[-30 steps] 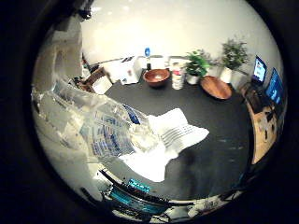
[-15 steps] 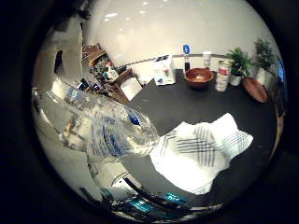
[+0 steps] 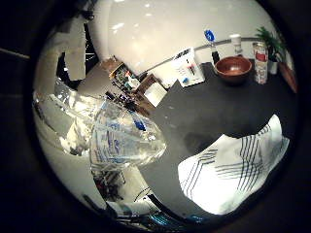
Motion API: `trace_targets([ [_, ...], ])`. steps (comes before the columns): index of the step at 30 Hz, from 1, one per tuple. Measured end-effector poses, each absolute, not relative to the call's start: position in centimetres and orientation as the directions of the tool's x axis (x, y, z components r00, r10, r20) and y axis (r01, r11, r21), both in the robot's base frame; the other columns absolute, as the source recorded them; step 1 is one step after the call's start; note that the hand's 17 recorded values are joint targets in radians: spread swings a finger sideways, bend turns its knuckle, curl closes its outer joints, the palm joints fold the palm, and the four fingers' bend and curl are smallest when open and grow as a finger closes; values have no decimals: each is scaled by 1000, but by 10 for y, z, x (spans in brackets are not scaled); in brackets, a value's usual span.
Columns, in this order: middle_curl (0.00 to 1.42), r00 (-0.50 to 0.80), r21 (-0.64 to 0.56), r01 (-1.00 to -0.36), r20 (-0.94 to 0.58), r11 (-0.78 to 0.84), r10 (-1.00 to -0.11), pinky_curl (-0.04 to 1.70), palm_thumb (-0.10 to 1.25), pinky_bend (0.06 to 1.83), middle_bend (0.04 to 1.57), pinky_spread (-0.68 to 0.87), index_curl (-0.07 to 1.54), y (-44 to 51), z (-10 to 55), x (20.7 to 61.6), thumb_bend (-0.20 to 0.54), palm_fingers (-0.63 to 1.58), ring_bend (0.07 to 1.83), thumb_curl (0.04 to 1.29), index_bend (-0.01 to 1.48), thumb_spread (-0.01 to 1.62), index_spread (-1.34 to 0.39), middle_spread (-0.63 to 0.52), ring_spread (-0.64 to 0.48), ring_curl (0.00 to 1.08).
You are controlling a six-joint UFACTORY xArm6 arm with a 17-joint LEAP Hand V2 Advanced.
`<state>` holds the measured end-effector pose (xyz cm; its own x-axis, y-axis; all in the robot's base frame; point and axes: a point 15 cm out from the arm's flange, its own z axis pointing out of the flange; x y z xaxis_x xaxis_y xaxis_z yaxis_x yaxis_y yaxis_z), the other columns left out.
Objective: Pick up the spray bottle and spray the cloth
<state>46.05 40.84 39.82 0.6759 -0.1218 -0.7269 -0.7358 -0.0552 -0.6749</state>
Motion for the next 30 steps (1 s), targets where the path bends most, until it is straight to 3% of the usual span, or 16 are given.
trace_targets([
  [22,1191,684,-670,-727,-726,-149,-74,696,951,1365,1199,-282,950,466,317,486,-15,1129,1441,1222,1119,653,-286,-252,-215,774],
  [27,1163,677,-660,-733,-732,-164,-76,672,819,1354,1137,-310,942,475,305,482,-42,1110,1390,1140,1106,703,-292,-259,-224,749],
  [30,1087,683,-665,-726,-727,-175,-70,614,768,1282,1077,-378,907,481,303,478,-35,1137,1334,1067,998,709,-310,-262,-233,694],
])
